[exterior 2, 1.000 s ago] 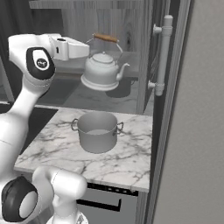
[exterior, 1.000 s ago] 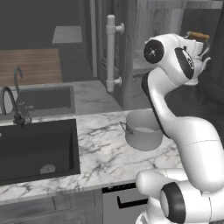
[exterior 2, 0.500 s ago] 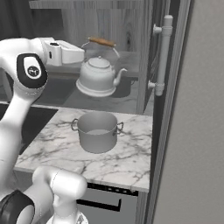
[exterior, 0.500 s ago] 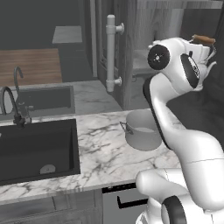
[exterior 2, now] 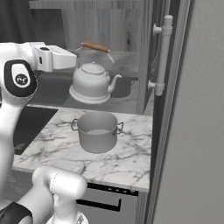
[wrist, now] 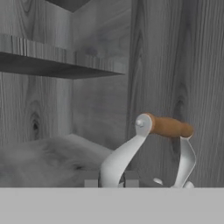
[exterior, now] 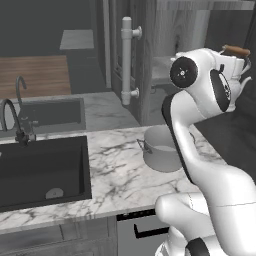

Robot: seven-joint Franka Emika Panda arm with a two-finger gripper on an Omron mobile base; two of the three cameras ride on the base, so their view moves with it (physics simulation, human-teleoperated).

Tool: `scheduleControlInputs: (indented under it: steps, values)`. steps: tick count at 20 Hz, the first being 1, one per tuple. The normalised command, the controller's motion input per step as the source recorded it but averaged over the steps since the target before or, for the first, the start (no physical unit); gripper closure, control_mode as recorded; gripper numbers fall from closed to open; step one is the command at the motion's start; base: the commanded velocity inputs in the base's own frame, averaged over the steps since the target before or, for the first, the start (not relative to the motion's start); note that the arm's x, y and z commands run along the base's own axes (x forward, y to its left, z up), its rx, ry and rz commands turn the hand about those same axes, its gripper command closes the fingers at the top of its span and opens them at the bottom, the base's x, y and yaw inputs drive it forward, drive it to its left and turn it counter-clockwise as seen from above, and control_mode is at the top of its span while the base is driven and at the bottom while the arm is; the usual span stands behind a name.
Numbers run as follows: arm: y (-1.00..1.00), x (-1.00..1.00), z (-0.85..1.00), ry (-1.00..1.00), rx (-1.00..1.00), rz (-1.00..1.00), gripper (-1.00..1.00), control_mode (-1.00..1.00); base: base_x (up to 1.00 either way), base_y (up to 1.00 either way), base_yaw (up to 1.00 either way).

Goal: Pick the kettle from the cabinet and place it on a stove burner. Then pick the pot from the counter and place it on another stove burner. Finally, turn both burners on.

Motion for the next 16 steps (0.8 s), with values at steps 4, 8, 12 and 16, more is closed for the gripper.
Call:
scheduleControlInputs:
  steps: [4,8,12,16]
  values:
    - [0.16,-0.27,-0.12,0.04,0.00,0.00,1.00,-1.00,0.00,0.00,0.00]
    - [0.15,-0.07,-0.04,0.00,0.00,0.00,1.00,-1.00,0.00,0.00,0.00]
    - [0.00,0.00,0.00,0.00,0.00,0.00,1.00,-1.00,0.00,0.00,0.00]
    - [0.00,-0.14,0.00,-0.01,0.00,0.00,1.00,-1.00,0.00,0.00,0.00]
